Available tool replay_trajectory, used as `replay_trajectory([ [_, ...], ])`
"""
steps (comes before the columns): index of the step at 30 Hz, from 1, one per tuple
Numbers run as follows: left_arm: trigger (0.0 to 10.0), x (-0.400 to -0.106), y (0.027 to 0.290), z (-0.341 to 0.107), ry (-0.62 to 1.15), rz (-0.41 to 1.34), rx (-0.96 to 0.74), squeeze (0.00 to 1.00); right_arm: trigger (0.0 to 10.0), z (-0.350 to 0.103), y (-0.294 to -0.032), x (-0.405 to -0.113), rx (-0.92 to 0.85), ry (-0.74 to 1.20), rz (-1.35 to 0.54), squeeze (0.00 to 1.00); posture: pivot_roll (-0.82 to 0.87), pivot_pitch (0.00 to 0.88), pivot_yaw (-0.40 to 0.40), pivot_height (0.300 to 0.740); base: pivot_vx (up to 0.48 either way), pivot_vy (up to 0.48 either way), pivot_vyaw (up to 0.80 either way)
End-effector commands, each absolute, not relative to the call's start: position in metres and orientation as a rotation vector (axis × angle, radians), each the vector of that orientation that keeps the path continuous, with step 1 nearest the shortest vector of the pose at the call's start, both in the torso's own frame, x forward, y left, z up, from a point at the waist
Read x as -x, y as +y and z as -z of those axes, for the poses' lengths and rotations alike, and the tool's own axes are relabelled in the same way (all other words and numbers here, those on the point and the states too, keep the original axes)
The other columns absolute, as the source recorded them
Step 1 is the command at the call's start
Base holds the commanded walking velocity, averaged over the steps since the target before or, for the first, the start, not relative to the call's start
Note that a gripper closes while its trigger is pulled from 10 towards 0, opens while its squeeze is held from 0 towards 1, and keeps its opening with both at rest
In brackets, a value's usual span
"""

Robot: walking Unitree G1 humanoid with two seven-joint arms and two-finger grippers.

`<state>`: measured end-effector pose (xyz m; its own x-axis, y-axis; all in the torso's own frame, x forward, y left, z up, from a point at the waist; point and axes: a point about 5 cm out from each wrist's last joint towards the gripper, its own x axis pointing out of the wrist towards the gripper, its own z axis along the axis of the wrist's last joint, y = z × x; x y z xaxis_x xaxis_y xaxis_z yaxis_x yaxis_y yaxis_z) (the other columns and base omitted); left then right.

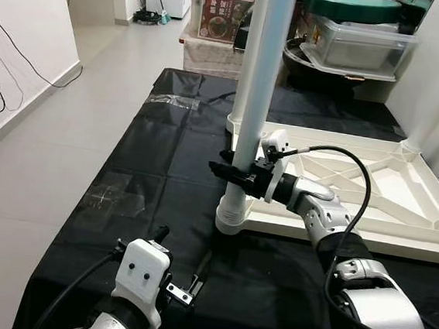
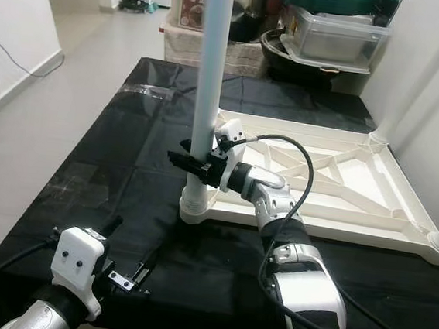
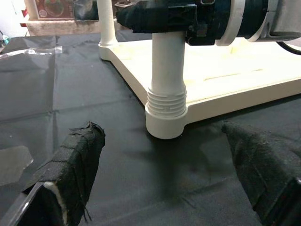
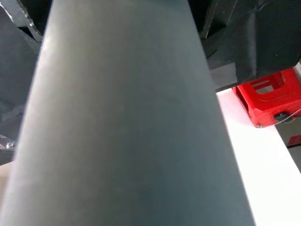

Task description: Building children table

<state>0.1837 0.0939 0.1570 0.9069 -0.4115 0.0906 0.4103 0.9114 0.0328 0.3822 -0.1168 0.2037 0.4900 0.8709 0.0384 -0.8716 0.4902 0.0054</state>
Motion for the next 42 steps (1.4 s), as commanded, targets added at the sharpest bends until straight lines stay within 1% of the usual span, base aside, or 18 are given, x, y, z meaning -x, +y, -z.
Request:
replay_trajectory([
  [1,10.0,-0.183,0.094,-0.152,-0.081,0.418,-0.022,0.0,0.0,-0.197,-0.114,-0.38,-0.058,-0.034,-1.048,0.0,0.18,0.07,-0.074,0.74,0.0,0.0,0.0],
  [4,10.0,-0.184,0.094,-0.151,-0.079,0.417,-0.024,0.0,0.0,-0.194,-0.116,-0.379,-0.06,-0.044,-1.006,0.0,0.18,0.061,-0.07,0.74,0.0,0.0,0.0],
  [11,10.0,-0.189,0.095,-0.148,-0.073,0.418,-0.034,0.0,0.0,-0.185,-0.134,-0.373,-0.085,-0.113,-0.695,0.0,0.16,0.041,-0.055,0.74,0.0,0.0,0.0],
  [16,10.0,-0.198,0.098,-0.142,-0.059,0.417,-0.033,0.0,0.0,-0.172,-0.158,-0.356,-0.022,-0.096,-0.243,0.0,0.13,0.021,-0.029,0.74,0.0,0.0,0.0],
  [17,10.0,-0.198,0.098,-0.142,-0.059,0.417,-0.033,0.0,0.0,-0.172,-0.158,-0.356,-0.022,-0.096,-0.243,0.0,0.13,0.021,-0.029,0.74,0.0,0.0,0.0],
  [19,10.0,-0.202,0.099,-0.141,-0.055,0.419,-0.035,0.0,0.0,-0.171,-0.167,-0.346,0.018,-0.072,0.026,0.0,0.13,0.015,-0.025,0.74,0.0,0.0,0.0],
  [20,10.0,-0.202,0.099,-0.141,-0.055,0.419,-0.035,0.0,0.0,-0.171,-0.167,-0.346,0.018,-0.072,0.026,0.0,0.13,0.015,-0.025,0.74,0.0,0.0,0.0],
  [21,10.0,-0.203,0.099,-0.14,-0.055,0.419,-0.037,0.0,0.0,-0.171,-0.169,-0.34,0.007,-0.054,0.134,0.0,0.13,0.014,-0.024,0.74,0.0,0.0,0.0],
  [24,10.0,-0.206,0.1,-0.139,-0.055,0.417,-0.042,0.0,0.0,-0.169,-0.16,-0.323,-0.062,0.001,0.4,0.0,0.14,0.012,-0.021,0.74,0.0,0.0,0.0],
  [27,10.0,-0.206,0.1,-0.139,-0.055,0.416,-0.043,0.0,0.0,-0.169,-0.155,-0.319,-0.082,0.01,0.45,0.0,0.14,0.01,-0.021,0.74,0.0,0.0,0.0],
  [31,10.0,-0.207,0.1,-0.139,-0.056,0.413,-0.046,0.0,0.0,-0.167,-0.129,-0.313,-0.162,0.042,0.465,0.0,0.15,0.012,-0.027,0.74,0.0,0.0,0.0],
  [32,10.0,-0.207,0.1,-0.138,-0.055,0.413,-0.048,0.0,2.1,-0.167,-0.116,-0.313,-0.208,0.051,0.424,0.0,0.15,0.012,-0.027,0.74,0.0,0.0,0.0],
  [33,10.0,-0.207,0.101,-0.138,-0.054,0.412,-0.049,0.0,10.0,-0.168,-0.106,-0.313,-0.221,0.05,0.35,0.0,0.15,0.014,-0.028,0.74,0.0,0.0,0.0],
  [36,10.0,-0.208,0.101,-0.137,-0.054,0.413,-0.049,0.0,10.0,-0.17,-0.099,-0.313,-0.217,0.053,0.28,0.0,0.15,0.014,-0.028,0.74,0.0,0.0,0.0],
  [37,10.0,-0.208,0.101,-0.137,-0.051,0.414,-0.048,0.0,10.0,-0.168,-0.1,-0.312,-0.21,0.06,0.234,0.22,0.14,0.012,-0.03,0.74,0.0,0.0,0.0],
  [38,10.0,-0.208,0.101,-0.136,-0.049,0.415,-0.048,0.0,10.0,-0.166,-0.103,-0.312,-0.197,0.061,0.198,1.0,0.14,0.012,-0.03,0.74,0.0,0.0,0.0],
  [41,10.0,-0.209,0.1,-0.135,-0.046,0.417,-0.048,0.0,10.0,-0.161,-0.114,-0.314,-0.169,0.051,0.165,1.0,0.14,0.01,-0.029,0.74,0.0,0.0,0.0],
  [42,10.0,-0.209,0.1,-0.135,-0.046,0.417,-0.047,0.0,10.0,-0.159,-0.122,-0.317,-0.157,0.044,0.155,0.89,0.14,0.009,-0.03,0.74,0.0,0.0,0.0],
])
